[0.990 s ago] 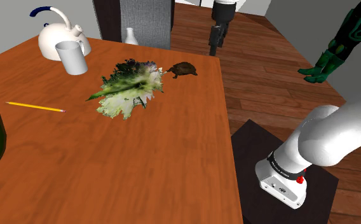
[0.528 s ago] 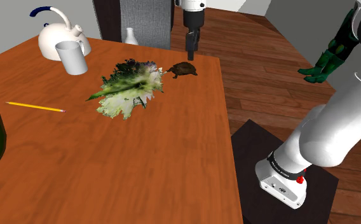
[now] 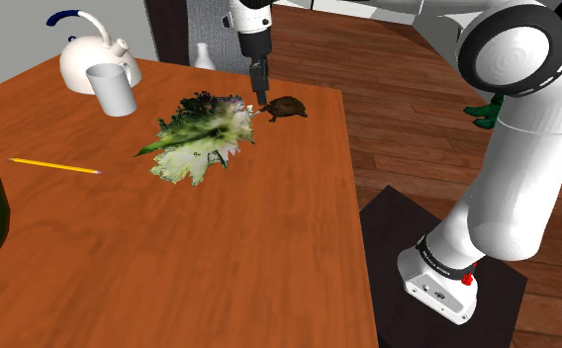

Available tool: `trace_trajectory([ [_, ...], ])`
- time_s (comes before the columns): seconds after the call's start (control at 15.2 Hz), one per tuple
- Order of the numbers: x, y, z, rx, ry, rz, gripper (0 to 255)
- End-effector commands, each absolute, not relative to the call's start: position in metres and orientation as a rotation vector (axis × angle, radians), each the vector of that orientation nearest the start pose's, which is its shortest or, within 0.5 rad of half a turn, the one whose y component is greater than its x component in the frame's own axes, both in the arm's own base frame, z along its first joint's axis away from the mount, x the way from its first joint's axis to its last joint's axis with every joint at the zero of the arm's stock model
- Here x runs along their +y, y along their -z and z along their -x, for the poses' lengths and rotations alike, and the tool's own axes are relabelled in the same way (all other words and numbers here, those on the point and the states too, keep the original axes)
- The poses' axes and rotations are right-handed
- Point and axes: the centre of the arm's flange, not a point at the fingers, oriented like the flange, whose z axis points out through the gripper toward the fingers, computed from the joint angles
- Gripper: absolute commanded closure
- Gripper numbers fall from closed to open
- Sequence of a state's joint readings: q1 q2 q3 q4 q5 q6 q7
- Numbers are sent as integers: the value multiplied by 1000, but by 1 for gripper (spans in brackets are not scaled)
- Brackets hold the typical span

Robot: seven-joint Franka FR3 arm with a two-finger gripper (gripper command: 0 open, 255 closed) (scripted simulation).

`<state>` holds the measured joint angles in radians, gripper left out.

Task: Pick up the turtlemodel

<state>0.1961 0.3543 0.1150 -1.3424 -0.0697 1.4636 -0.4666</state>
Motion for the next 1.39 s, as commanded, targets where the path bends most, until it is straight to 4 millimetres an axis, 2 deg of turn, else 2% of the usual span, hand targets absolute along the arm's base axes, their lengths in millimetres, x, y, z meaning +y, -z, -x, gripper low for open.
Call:
trace_trajectory([
  [0.0,185,-502,-619,-1216,-377,2883,0],
  [0.4,185,-471,-619,-1216,-377,2883,0],
  [0.53,185,-468,-619,-1216,-377,2883,0],
  [0.59,185,-468,-618,-1216,-377,2883,255],
  [1.12,184,-466,-618,-1215,-377,2883,255],
  [1.32,185,-478,-619,-1216,-377,2883,255],
])
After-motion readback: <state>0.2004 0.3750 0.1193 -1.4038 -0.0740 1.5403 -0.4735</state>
